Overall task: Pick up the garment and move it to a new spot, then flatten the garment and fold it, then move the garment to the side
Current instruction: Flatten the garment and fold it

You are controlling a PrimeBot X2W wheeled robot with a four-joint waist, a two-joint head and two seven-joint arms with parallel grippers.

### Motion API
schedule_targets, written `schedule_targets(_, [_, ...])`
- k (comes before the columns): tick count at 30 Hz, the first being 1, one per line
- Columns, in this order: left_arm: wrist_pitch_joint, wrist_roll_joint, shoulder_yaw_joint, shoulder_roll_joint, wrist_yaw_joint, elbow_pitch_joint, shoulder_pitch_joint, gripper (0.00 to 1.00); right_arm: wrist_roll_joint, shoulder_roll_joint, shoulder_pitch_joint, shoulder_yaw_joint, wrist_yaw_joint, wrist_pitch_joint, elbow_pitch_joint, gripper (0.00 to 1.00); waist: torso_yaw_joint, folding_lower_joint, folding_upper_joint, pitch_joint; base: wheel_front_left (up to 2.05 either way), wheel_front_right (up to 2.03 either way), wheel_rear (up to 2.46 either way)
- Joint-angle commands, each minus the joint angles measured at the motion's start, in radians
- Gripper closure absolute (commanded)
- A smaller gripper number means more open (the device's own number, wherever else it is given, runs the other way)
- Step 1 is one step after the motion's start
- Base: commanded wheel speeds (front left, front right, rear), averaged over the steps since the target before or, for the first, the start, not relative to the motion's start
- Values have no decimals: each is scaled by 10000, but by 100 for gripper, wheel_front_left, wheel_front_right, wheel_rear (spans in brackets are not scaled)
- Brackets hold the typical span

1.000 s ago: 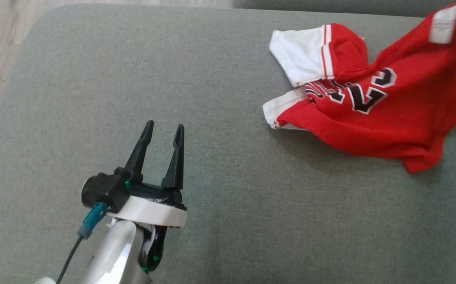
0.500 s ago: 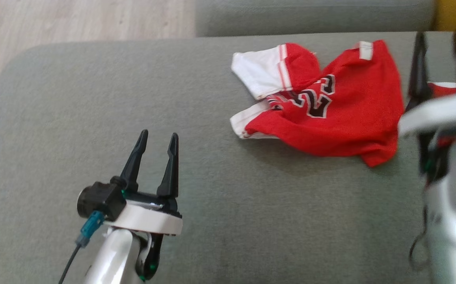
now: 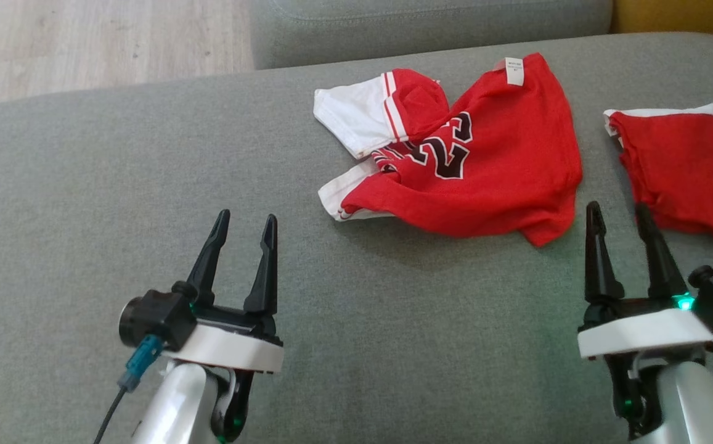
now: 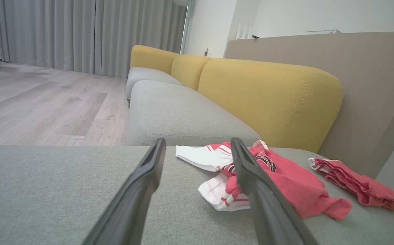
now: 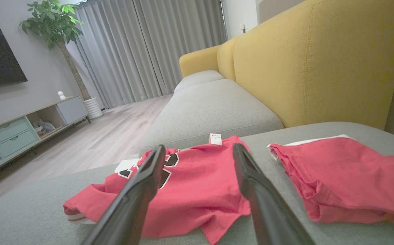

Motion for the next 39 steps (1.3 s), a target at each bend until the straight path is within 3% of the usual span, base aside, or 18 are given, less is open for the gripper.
schedule_targets(1, [-53,126,348,68,-54,-292,-369,0,25,-19,-300,309,-7,-163,-437,0,-22,0,-1,58,0,0,0])
schedule_targets(11, [-53,43,184,68,-91,-291,-487,0,-288,-17,-582,526,-7,-22,-520,0,529,0,-1,214,0,0,0])
schedule_targets(19, [-53,-24,125,68,-96,-284,-647,0,-1059,-17,-1332,1714,-7,874,-187,0,1301,0,-1,584,0,0,0])
schedule_targets(29, [-53,-346,-231,68,-45,-303,-893,0,-2032,-29,-3654,3932,-7,2331,1709,0,2285,0,-1,1009,0,0,0])
schedule_targets(34, [-53,-621,-444,68,46,-341,-991,0,-2176,-32,-4834,4038,-7,3763,3429,0,2791,0,-1,1145,0,0,0])
schedule_targets(39, [-53,-779,-559,68,102,-350,-1004,0,-2258,-36,-5597,4064,-7,4493,4719,0,3112,0,-1,1237,0,0,0])
